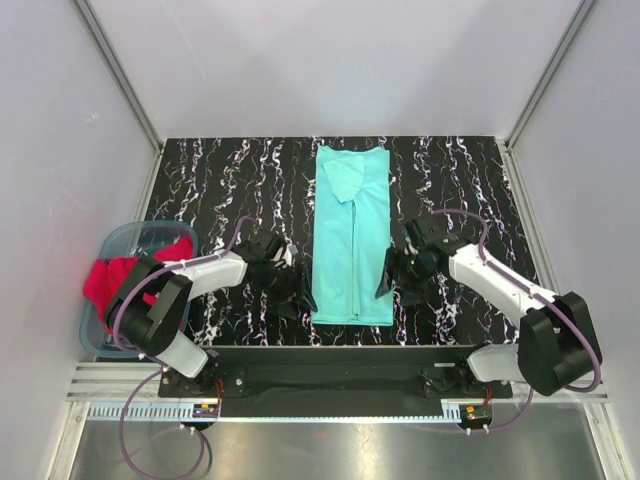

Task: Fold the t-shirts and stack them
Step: Fold the tshirt

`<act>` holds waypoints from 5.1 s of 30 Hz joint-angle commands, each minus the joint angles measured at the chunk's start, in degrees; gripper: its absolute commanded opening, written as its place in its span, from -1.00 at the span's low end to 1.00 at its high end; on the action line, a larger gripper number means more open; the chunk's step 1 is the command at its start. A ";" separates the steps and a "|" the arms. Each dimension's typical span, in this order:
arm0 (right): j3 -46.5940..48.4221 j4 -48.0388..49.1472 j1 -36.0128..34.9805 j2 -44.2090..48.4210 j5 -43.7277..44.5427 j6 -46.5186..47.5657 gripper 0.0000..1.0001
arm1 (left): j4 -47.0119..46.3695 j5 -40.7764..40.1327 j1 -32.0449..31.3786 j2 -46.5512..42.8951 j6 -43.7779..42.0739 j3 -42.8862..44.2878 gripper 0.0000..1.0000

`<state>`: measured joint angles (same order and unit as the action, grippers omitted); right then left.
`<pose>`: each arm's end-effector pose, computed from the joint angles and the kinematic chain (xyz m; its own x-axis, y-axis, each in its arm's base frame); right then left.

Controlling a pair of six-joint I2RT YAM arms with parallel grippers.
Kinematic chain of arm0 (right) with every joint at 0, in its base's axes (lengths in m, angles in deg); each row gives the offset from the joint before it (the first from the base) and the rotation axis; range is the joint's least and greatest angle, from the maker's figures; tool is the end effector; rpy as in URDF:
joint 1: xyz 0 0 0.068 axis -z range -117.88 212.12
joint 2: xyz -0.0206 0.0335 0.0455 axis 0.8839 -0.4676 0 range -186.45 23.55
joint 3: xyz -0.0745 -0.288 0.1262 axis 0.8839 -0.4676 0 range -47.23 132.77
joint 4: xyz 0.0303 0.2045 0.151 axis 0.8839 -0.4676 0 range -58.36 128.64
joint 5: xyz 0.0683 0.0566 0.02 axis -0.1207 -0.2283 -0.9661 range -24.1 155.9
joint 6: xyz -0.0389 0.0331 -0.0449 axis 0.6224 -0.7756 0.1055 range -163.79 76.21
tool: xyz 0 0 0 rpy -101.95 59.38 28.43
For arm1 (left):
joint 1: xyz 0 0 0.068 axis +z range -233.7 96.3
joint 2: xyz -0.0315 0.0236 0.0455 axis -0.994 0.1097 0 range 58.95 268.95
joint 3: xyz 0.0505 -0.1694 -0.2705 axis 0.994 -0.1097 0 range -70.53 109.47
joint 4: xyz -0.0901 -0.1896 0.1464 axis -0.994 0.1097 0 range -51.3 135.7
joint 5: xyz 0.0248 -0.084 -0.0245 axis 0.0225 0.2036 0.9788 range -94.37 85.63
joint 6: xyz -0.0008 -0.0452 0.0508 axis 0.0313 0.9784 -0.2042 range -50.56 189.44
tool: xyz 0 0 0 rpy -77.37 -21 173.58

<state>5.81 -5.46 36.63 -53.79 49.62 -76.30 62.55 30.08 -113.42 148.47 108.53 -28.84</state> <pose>0.2101 0.1171 0.2602 -0.9798 0.1045 -0.1704 0.0242 0.9083 0.4176 0.2103 -0.1556 0.1792 -0.9950 -0.0308 0.0945 -0.0827 0.7842 -0.6150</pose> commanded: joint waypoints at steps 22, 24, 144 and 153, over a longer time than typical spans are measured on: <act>-16.74 12.10 -0.08 0.88 0.19 -9.59 0.22 | -1.80 -9.76 -5.09 3.47 4.68 1.55 0.12; -17.09 12.02 -0.17 0.96 0.36 -9.50 0.22 | -1.62 -10.28 -5.27 3.47 4.59 1.29 0.11; 56.24 -6.98 21.72 -47.76 -14.40 2.72 -1.00 | -3.74 5.44 12.40 36.18 11.02 57.38 -1.00; 23.98 -1.62 17.06 -23.42 -13.87 2.46 -1.00 | -4.08 4.04 6.61 14.83 6.44 27.52 -1.00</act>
<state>35.88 -9.37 55.99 -87.14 36.29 -73.83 60.17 33.89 -104.59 170.70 117.01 5.50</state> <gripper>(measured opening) 0.018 0.022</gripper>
